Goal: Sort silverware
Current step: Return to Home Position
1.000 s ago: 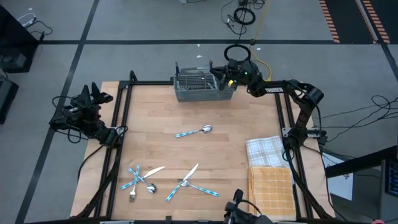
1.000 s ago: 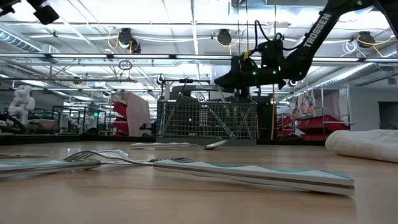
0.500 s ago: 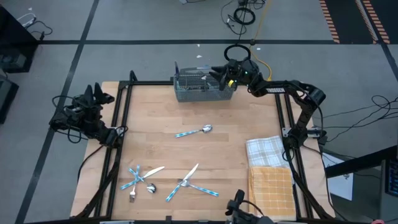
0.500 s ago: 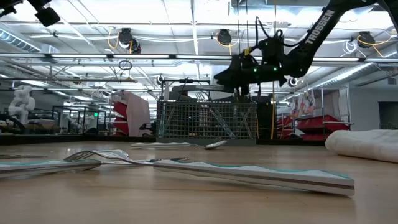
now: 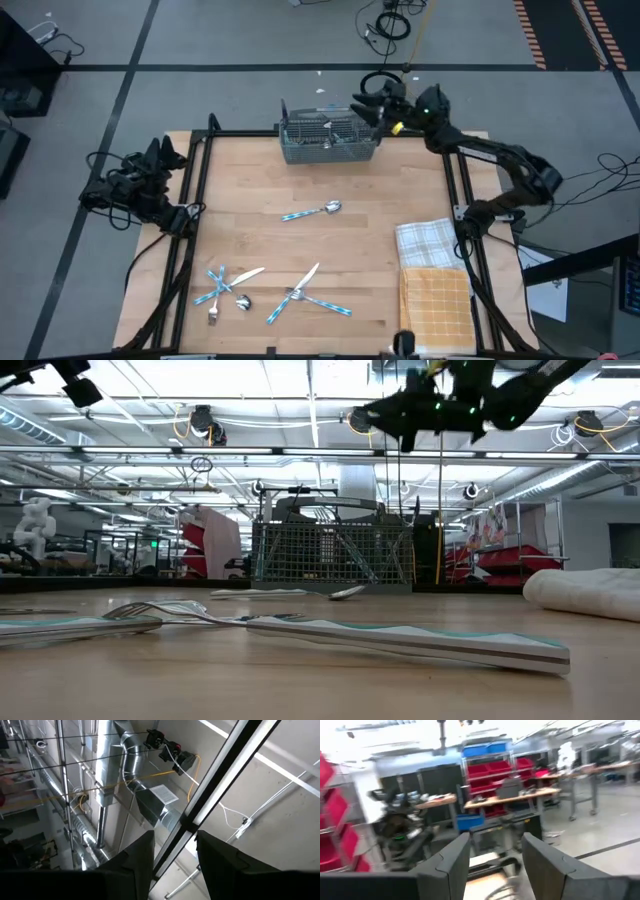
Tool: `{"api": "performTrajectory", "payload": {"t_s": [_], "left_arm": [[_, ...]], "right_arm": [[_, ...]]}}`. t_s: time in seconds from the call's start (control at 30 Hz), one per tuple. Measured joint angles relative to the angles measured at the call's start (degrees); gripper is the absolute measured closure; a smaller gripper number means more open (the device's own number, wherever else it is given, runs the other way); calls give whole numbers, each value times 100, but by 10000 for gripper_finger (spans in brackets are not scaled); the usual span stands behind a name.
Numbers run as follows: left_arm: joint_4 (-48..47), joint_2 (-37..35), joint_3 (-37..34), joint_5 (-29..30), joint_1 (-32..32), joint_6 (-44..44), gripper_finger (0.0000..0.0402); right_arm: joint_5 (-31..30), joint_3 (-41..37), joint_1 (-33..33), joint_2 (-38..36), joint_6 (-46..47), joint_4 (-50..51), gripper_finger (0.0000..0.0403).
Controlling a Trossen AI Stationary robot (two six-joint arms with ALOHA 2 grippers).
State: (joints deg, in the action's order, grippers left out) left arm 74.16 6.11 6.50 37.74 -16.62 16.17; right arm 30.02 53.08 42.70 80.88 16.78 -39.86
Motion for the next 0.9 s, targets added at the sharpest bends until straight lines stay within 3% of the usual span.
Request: {"api": "performTrajectory", "payload": {"t_s": [0.23, 0.43, 0.57, 0.7, 0.9], "left_arm": [[-521, 2, 0, -22, 0, 299, 249], [-577, 2, 0, 25, 0, 276, 249], [-672, 2, 0, 20, 0, 258, 249], [-878, 4, 0, -394, 0, 302, 249], [-901, 4, 0, -1115, 0, 474, 249]], "right_arm": [[337, 0, -439, -831, -21, 1531, 236], [404, 0, -786, -1009, 40, 2098, 236], [1189, 0, -989, -1046, 106, 2091, 239], [2090, 0, -1135, -1272, 122, 2097, 250], [2542, -2, -1143, -1984, -79, 2375, 266]]}}
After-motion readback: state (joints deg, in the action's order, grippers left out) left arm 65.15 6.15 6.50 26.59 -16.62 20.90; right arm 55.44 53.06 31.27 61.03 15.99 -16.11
